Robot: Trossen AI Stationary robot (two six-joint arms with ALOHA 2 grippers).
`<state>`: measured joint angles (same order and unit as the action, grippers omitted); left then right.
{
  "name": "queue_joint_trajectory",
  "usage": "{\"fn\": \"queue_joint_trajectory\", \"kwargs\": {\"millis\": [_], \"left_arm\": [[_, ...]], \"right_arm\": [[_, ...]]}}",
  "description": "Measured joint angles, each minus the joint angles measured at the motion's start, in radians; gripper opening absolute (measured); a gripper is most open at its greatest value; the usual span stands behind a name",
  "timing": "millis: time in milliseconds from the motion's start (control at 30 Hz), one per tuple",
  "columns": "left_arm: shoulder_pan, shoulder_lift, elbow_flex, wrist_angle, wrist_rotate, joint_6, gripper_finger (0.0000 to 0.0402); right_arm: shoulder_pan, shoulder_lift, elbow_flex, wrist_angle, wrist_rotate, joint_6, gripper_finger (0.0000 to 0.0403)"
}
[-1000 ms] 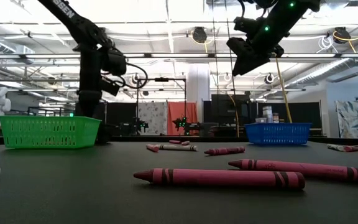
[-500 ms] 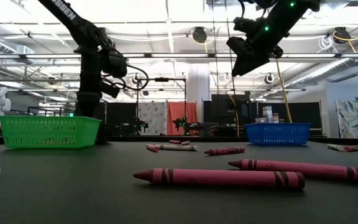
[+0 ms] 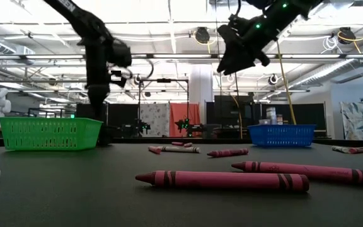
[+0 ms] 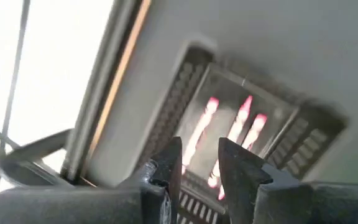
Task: Sort crayons
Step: Put the red crayon into the green bin
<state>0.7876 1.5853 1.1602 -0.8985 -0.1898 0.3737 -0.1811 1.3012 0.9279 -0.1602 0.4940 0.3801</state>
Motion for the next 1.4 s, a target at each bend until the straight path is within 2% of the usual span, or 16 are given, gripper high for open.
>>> {"fn": "queue_joint_trajectory", "kwargs": {"millis": [133,200,467,600,800,1133,1400], "left_arm": [[-0.038,-0.071,0.029,-0.007,0.018,-0.002,0.0097],[-0.058,-0.113,0.029,-0.020,0.054,-0.013,0.0097],[-0.172,-0.220,0.029,-0.081,0.153,-0.144,0.0097],[-0.243,-0.231,0.029,-0.085,0.191,-0.207,0.0097],[-0.366,-0.232,0.029,-0.089,0.283,-0.257,0.0097],[-0.560,-0.232,0.028,-0.118,0.291,-0.343,0.0097],[-0.662,-0.232,0.028,-0.122,0.291,-0.395,0.0097]], "right_arm": [[-0.031,0.021,0.000,0.016,-0.002,0.011,0.0125],[-0.041,0.027,0.000,0.003,-0.041,0.041,0.0125],[-0.029,0.056,0.000,-0.069,-0.449,0.012,0.0125],[0.006,0.082,0.000,-0.078,-0.576,-0.039,0.0125],[0.075,0.159,0.000,-0.076,-0.634,-0.098,0.0125],[0.186,0.285,0.000,-0.070,-0.653,-0.247,0.0125],[0.232,0.386,0.000,-0.024,-0.653,-0.383,0.0125]]}}
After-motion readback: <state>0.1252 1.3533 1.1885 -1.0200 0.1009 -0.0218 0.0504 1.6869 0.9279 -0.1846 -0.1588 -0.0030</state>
